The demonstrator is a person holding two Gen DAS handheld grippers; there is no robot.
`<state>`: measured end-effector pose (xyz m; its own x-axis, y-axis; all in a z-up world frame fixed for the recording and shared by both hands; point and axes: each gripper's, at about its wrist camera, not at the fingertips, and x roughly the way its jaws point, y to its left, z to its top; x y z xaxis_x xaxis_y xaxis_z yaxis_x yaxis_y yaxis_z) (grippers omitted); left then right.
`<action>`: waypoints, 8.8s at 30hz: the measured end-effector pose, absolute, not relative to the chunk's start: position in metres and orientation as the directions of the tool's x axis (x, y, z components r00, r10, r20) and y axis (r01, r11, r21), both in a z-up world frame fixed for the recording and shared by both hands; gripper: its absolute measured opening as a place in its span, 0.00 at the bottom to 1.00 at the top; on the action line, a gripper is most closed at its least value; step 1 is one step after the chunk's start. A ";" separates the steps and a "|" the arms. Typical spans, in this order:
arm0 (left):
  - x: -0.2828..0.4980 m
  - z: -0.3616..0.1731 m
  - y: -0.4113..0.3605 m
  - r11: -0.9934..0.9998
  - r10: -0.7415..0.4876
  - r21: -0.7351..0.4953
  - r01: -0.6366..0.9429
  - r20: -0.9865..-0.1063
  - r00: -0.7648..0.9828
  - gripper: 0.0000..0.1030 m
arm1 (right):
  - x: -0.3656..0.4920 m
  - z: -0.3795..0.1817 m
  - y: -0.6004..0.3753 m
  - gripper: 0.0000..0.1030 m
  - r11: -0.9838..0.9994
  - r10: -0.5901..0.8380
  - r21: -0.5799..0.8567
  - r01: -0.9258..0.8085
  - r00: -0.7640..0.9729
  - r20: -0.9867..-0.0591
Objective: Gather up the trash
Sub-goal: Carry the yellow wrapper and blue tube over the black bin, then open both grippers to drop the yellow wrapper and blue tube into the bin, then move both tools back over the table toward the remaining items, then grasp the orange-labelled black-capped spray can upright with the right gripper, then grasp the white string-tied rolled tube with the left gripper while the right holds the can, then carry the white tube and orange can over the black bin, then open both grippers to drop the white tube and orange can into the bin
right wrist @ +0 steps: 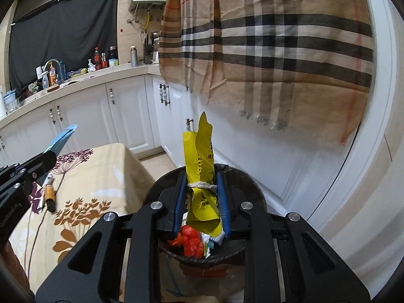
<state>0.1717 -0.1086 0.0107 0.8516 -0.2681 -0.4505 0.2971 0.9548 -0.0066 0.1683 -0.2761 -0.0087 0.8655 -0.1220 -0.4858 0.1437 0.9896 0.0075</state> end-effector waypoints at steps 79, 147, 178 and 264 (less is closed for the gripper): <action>0.159 -0.035 0.077 0.985 0.160 0.044 -0.169 -0.612 0.774 0.56 | 0.211 -0.037 -0.101 0.43 0.974 0.209 0.045 -0.220 0.813 -0.544; 0.236 -0.080 0.053 0.996 0.038 -0.023 -0.088 -0.776 0.629 0.42 | 0.247 -0.067 -0.103 0.24 0.972 0.208 0.062 -0.228 0.703 -0.680; 0.180 -0.059 0.071 0.995 0.055 -0.023 -0.099 -0.700 0.712 0.15 | 0.213 -0.055 -0.098 0.23 0.970 0.213 0.051 -0.237 0.735 -0.643; 0.268 -0.051 -0.181 0.948 -0.232 0.032 0.317 -0.612 0.756 0.50 | 0.257 -0.067 -0.323 0.37 0.971 -0.202 -0.011 0.240 0.790 -0.578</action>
<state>0.2682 -0.1811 -0.0506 0.7559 -0.2316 -0.6124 0.3167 0.9480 0.0323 0.2572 -0.3227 -0.0670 0.7905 -0.2019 -0.5782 0.2396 0.9708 -0.0113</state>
